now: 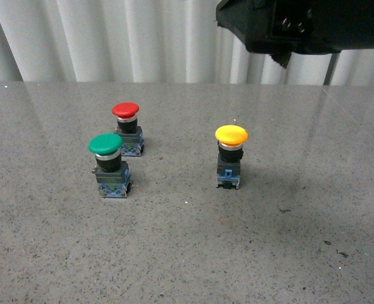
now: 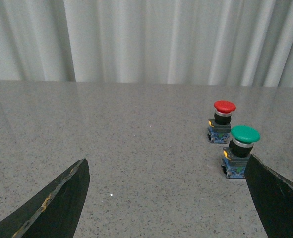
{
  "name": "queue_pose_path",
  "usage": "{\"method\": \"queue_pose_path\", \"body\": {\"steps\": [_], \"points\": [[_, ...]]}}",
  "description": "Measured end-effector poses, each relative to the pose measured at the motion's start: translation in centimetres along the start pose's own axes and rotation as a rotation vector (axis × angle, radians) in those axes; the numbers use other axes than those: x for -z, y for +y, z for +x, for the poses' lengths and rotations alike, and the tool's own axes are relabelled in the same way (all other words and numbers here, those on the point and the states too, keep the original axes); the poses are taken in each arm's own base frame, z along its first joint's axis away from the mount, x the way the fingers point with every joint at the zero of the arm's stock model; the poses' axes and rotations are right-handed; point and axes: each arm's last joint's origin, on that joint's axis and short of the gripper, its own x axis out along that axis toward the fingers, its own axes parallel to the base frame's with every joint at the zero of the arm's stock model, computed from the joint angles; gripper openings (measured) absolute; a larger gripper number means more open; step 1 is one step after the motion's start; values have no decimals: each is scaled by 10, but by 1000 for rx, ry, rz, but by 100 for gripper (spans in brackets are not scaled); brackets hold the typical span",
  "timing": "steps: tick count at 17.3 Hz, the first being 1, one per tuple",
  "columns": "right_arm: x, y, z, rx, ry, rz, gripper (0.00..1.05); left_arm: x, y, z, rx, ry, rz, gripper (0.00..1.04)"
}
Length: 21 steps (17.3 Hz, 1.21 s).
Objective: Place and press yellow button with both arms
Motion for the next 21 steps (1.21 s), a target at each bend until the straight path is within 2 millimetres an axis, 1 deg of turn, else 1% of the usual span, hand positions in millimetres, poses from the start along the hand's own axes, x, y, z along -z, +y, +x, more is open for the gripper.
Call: {"method": "queue_pose_path", "body": {"steps": [2, 4, 7, 8, 9, 10, 11, 12, 14, 17, 21], "points": [[-14, 12, -30, -35, -74, 24, 2, 0, 0, 0, 0, 0, 0, 98], [-28, 18, -63, -49, -147, 47, 2, 0, 0, 0, 0, 0, 0, 98], [-37, 20, -96, -52, -204, 64, 2, 0, 0, 0, 0, 0, 0, 98], [-41, 21, -106, -6, -218, 60, 2, 0, 0, 0, 0, 0, 0, 98], [-36, 17, -120, 232, -210, 10, 2, 0, 0, 0, 0, 0, 0, 98], [-20, 2, -136, 443, -196, -34, 2, 0, 0, 0, 0, 1, 0, 98], [0, -17, -153, 608, -190, -59, 2, 0, 0, 0, -2, 0, 0, 98], [11, -23, -162, 635, -201, -71, 2, 0, 0, 0, -1, 0, 0, 98], [27, -30, -173, 612, -218, -87, 2, 0, 0, 0, 1, 0, 0, 98], [57, -42, -183, 620, -184, -93, 2, 0, 0, 0, 1, 0, 0, 98], [73, -47, -192, 617, -203, -100, 2, 0, 0, 0, 1, 1, 0, 98]]}}
